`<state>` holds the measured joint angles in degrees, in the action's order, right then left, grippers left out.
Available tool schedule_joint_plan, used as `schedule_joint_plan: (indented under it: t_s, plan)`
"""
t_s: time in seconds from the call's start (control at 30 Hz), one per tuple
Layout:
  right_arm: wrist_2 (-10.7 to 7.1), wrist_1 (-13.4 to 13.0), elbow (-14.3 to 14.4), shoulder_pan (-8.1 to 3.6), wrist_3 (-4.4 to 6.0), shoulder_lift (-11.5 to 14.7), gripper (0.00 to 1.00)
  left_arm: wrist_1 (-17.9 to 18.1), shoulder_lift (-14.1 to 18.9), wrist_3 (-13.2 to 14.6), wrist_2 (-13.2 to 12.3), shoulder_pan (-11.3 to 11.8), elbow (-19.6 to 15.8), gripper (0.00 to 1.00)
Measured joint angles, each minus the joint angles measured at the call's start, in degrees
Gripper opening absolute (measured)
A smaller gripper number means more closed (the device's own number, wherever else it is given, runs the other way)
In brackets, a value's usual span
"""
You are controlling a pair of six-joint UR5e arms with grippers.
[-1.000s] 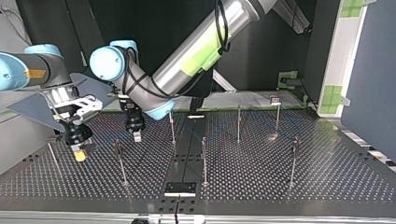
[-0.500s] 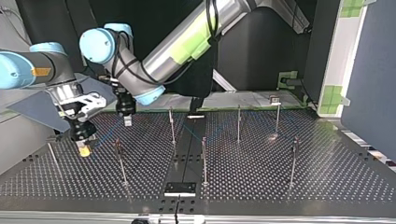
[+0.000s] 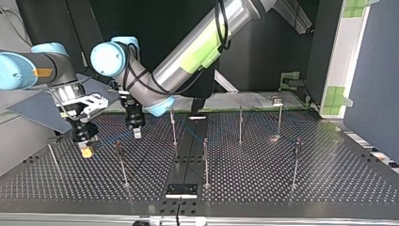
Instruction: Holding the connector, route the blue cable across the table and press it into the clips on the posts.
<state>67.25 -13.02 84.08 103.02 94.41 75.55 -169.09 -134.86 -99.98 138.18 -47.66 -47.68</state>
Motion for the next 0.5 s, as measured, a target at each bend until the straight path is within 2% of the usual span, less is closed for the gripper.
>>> schedule_joint_plan:
  t_s: [0.2, 0.5]
  plan:
    - [0.06, -0.22, 0.01, -0.03, 0.00, -0.03, 0.00, 1.54, 0.56, 0.59, -1.18, 0.69, 0.25, 0.00]
    - [0.07, -0.76, 0.00, -0.24, 0.31, -0.18, 0.00, 2.74, 0.55, 0.92, -5.50, 3.43, 0.40, 0.00]
